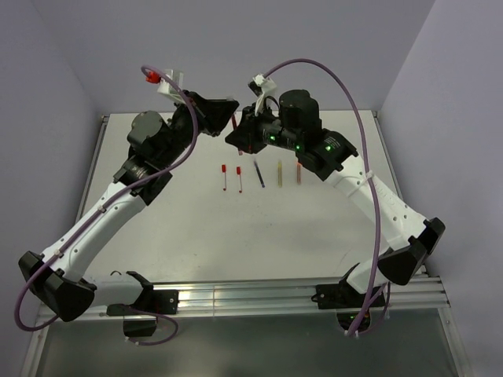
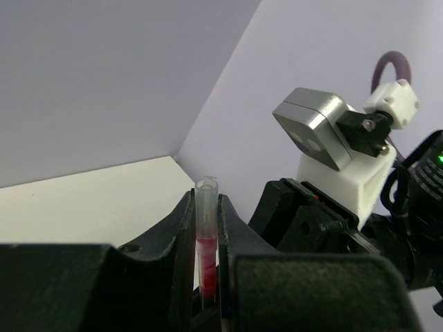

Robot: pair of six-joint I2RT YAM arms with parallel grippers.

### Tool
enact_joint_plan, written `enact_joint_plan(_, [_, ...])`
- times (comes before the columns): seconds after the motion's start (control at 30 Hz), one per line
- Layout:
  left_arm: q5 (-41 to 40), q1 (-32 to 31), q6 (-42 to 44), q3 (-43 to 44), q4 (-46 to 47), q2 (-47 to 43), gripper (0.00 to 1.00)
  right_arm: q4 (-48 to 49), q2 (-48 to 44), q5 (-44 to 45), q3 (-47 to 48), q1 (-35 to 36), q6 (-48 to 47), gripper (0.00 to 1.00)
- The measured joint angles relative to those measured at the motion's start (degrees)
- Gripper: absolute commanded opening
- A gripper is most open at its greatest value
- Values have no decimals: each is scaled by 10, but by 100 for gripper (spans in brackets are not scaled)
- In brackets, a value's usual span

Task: Insert the pens into the pen caps
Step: Press the pen cap onto the pen.

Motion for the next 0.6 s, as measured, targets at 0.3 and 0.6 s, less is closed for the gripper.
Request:
enact_joint_plan(0.3, [146, 42, -6, -31, 49, -25, 0, 66, -21, -135, -49, -24, 35, 0])
enact_joint_plan(0.6, [258, 63, -33, -35, 87, -23, 0, 165, -50, -268, -117, -60, 77, 0])
